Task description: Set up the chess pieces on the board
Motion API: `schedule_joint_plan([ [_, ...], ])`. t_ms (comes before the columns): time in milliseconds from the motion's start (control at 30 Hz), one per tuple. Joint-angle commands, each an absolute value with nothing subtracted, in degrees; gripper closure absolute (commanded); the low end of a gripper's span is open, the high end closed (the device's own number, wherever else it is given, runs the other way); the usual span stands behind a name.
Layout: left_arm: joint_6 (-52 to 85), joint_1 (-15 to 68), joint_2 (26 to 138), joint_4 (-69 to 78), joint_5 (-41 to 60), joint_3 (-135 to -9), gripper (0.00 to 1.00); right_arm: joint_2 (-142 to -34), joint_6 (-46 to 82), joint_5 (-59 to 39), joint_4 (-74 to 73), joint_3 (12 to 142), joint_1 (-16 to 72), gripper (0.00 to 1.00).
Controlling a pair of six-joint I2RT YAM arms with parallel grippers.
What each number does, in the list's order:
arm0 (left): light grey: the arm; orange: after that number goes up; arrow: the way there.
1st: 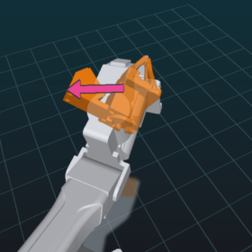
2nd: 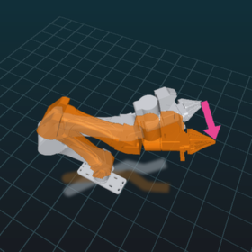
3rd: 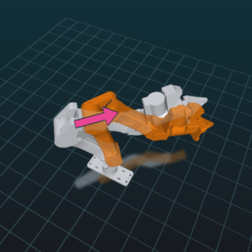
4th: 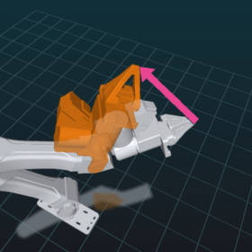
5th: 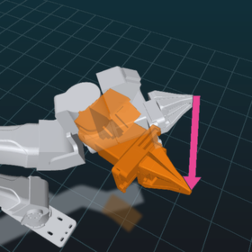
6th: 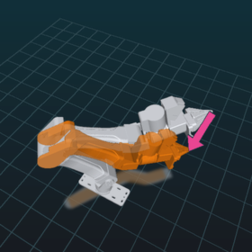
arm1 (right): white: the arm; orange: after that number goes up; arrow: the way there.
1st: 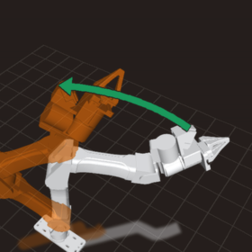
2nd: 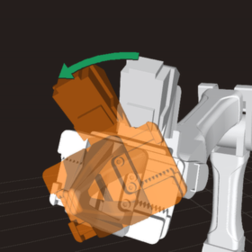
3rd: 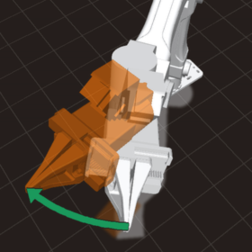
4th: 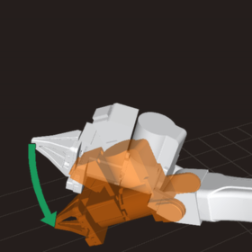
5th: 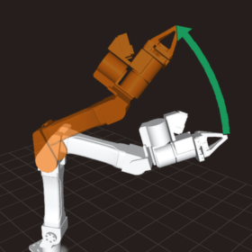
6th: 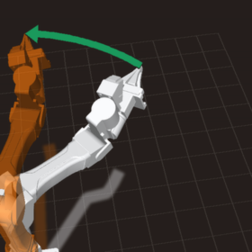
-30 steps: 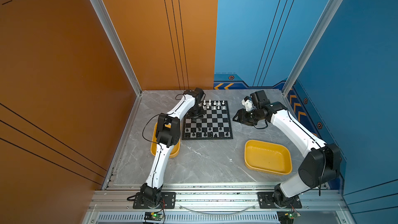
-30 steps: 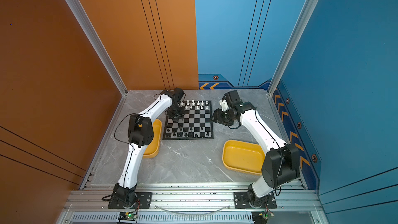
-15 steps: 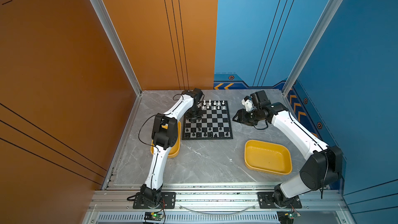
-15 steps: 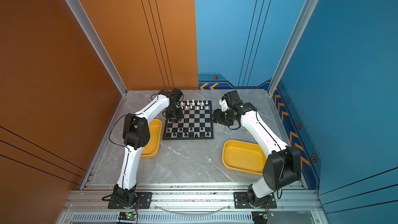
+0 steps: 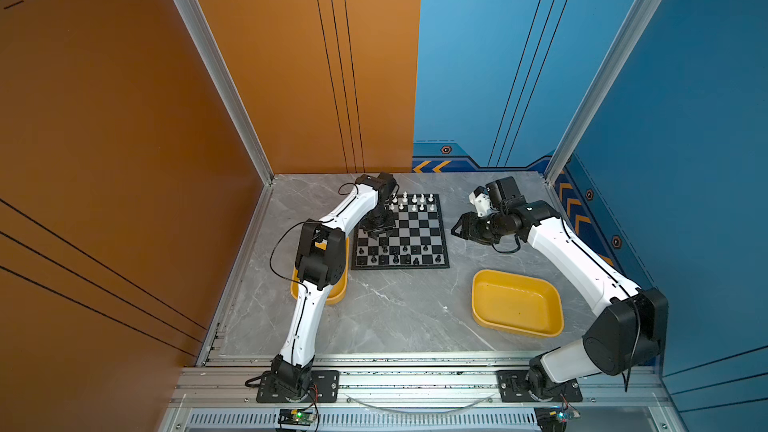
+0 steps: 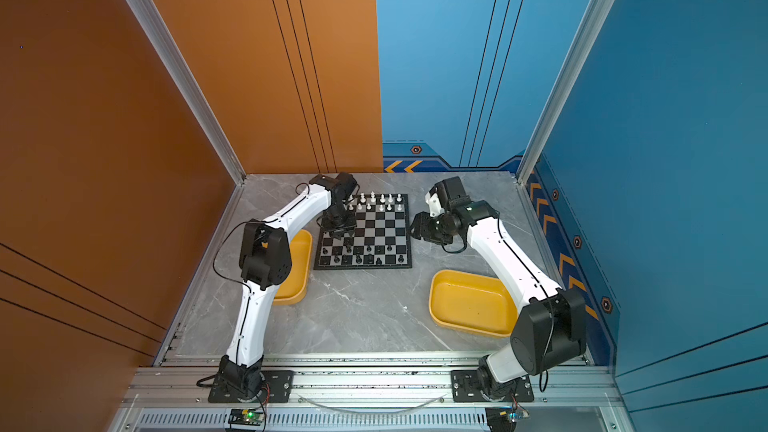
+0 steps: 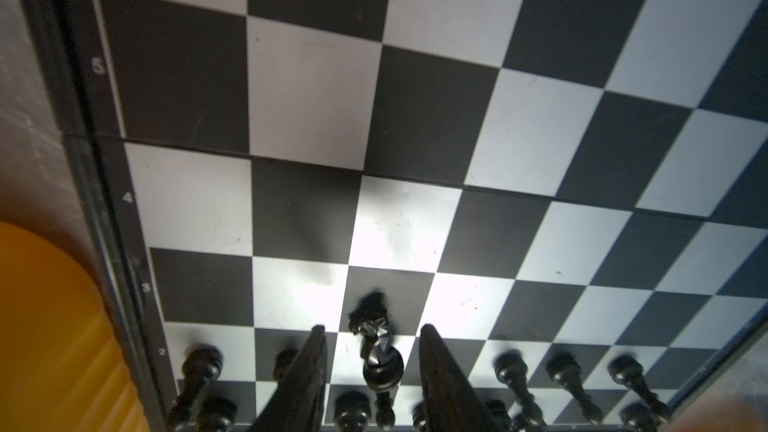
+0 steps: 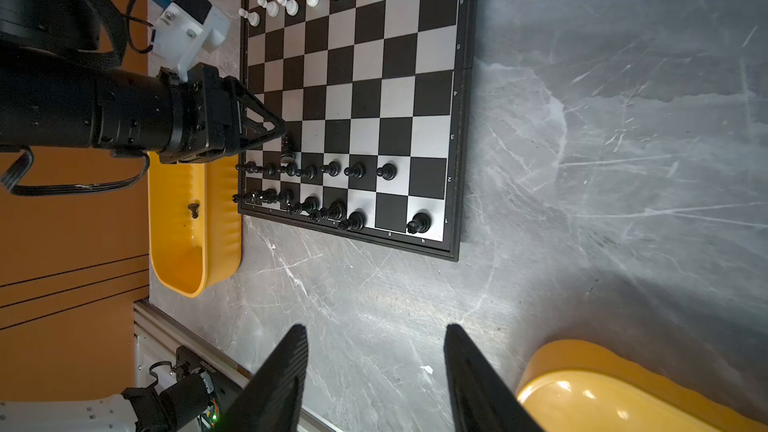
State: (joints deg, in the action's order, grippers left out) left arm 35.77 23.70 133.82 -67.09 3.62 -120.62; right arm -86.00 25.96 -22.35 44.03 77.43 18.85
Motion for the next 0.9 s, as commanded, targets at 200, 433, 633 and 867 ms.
schedule_joint_plan([
  [200, 35.8, 24.6, 133.3, -68.2, 2.5, -118.7, 0.61, -85.1, 26.1, -22.1, 43.5, 76.5, 18.4, 0.44],
  [433, 36.0, 24.8, 133.7, -68.2, 2.6, -118.4, 0.62, -84.9, 25.9, -22.5, 43.5, 76.3, 17.7, 0.44],
  [633, 36.1, 24.9, 134.3, -68.2, 2.7, -118.3, 0.64, -84.9, 25.8, -22.8, 43.6, 76.1, 17.3, 0.44],
  [867, 36.4, 25.3, 135.2, -68.1, 3.1, -118.0, 0.66, -85.0, 25.5, -23.1, 43.8, 76.3, 16.9, 0.44],
])
